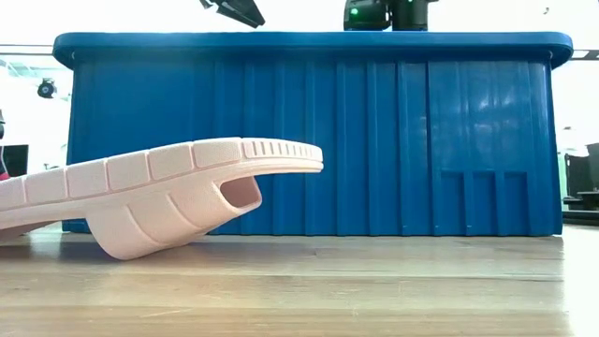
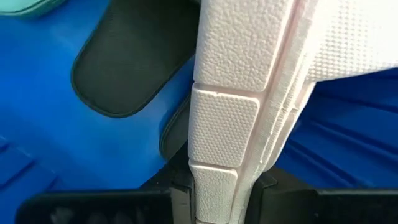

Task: Pick and place slides into bin
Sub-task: Put the right pink slide into the bin

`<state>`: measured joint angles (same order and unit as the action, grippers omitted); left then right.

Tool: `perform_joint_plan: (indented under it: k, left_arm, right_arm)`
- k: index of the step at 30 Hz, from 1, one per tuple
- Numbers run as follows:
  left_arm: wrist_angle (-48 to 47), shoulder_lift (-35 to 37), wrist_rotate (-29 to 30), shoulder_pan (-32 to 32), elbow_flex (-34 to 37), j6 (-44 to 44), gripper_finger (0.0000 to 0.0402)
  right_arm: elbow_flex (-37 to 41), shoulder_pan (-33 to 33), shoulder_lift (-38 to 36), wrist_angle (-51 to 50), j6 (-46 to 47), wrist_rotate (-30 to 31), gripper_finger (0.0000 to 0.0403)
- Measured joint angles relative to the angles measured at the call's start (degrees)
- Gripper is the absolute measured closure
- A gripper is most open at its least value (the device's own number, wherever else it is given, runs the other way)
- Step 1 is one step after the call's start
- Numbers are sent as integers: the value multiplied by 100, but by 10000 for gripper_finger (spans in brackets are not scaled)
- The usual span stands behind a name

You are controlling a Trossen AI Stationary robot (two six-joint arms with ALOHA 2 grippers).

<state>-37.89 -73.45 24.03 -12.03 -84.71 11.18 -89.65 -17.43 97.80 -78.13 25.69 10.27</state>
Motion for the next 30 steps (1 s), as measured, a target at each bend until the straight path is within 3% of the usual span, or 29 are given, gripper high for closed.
perform_joint_plan:
  k: [14, 30]
  left_arm:
    - [158, -80, -2, -1, 8, 18, 217]
    - [298, -131, -159, -65, 60, 304, 217]
  right_arm:
    - [9, 60, -2, -250, 2079, 329, 350]
    - [20, 255, 20, -369, 2637, 281, 350]
